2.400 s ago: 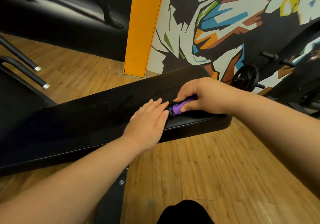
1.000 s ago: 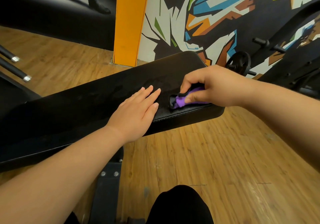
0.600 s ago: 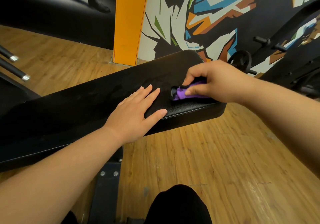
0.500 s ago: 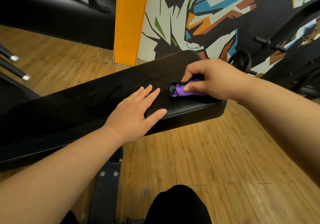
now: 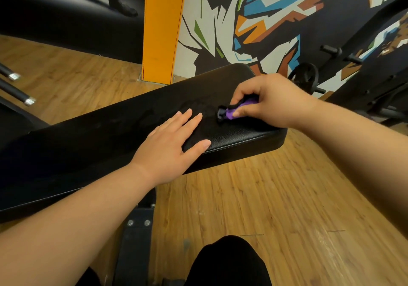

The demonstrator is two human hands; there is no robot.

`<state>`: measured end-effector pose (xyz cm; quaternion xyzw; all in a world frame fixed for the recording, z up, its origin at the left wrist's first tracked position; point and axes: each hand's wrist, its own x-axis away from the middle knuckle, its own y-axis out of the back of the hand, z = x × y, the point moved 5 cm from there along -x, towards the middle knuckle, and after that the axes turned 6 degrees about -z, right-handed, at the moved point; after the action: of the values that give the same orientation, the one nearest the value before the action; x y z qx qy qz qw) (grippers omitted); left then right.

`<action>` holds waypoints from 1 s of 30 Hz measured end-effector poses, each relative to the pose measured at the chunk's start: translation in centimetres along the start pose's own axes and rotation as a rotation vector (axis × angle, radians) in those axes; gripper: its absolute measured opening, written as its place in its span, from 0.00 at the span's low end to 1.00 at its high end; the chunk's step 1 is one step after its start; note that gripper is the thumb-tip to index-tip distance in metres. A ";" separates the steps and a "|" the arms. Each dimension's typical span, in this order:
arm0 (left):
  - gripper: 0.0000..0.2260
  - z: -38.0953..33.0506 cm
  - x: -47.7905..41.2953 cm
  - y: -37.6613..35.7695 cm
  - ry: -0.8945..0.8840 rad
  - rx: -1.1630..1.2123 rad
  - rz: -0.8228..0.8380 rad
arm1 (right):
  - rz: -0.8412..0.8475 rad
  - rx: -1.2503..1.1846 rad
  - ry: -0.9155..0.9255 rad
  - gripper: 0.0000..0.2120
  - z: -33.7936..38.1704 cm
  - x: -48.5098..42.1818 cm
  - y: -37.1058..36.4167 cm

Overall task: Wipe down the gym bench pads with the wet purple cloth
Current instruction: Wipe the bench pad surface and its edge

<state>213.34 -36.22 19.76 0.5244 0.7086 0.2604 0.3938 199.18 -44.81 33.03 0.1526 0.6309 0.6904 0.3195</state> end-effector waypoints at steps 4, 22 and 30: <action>0.36 0.0 0.0 0.0 -0.002 -0.001 -0.008 | 0.107 0.006 0.092 0.06 1.4 1.3 -1.0; 0.36 0.0 0.1 0.0 0.005 0.000 0.005 | -0.012 0.038 -0.024 0.05 0.2 0.0 -0.2; 0.36 -0.1 0.1 0.1 0.006 -0.006 0.002 | 0.010 0.054 0.075 0.05 0.9 0.0 -0.4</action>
<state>213.27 -36.09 19.86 0.5234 0.7083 0.2644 0.3930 199.82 -44.06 32.75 0.1384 0.6601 0.6798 0.2879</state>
